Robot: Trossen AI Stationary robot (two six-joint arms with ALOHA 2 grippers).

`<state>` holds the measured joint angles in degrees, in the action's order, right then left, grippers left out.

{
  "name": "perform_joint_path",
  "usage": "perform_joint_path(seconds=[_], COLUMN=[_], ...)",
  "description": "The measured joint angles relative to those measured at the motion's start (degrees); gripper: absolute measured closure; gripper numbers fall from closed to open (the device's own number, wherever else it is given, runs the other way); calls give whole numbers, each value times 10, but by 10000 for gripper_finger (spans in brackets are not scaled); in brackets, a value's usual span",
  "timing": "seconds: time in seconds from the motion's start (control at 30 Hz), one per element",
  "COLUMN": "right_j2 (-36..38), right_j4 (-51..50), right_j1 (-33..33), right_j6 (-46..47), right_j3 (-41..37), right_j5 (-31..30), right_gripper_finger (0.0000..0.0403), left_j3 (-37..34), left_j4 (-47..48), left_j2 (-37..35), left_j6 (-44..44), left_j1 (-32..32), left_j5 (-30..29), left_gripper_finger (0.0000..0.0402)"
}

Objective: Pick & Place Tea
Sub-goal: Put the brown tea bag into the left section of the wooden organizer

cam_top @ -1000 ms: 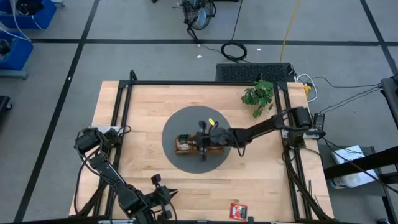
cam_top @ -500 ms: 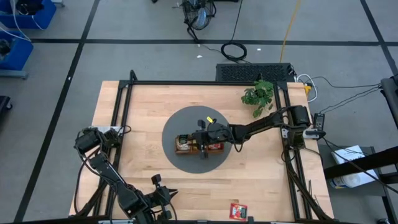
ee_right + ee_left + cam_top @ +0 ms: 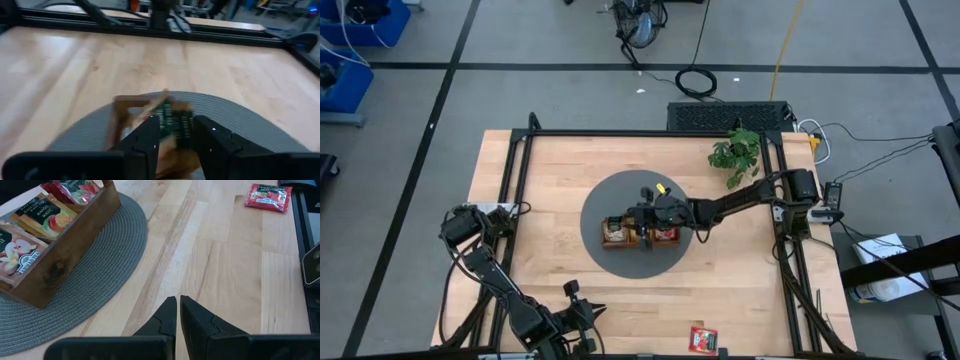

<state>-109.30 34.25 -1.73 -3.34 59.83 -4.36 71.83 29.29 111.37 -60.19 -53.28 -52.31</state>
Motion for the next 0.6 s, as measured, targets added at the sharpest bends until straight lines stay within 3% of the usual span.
perform_joint_path(seconds=[0.4,0.6], right_j2=[-37,-43], right_j4=[20,20], right_j1=[3,3], right_j6=[22,11], right_j3=[2,5], right_j5=[30,30], right_gripper_finger=[282,305], left_j3=[0,0], left_j4=[-2,-3], left_j2=[0,0], left_j6=[0,3], left_j1=[0,0], left_j5=[0,0], left_gripper_finger=[371,371])
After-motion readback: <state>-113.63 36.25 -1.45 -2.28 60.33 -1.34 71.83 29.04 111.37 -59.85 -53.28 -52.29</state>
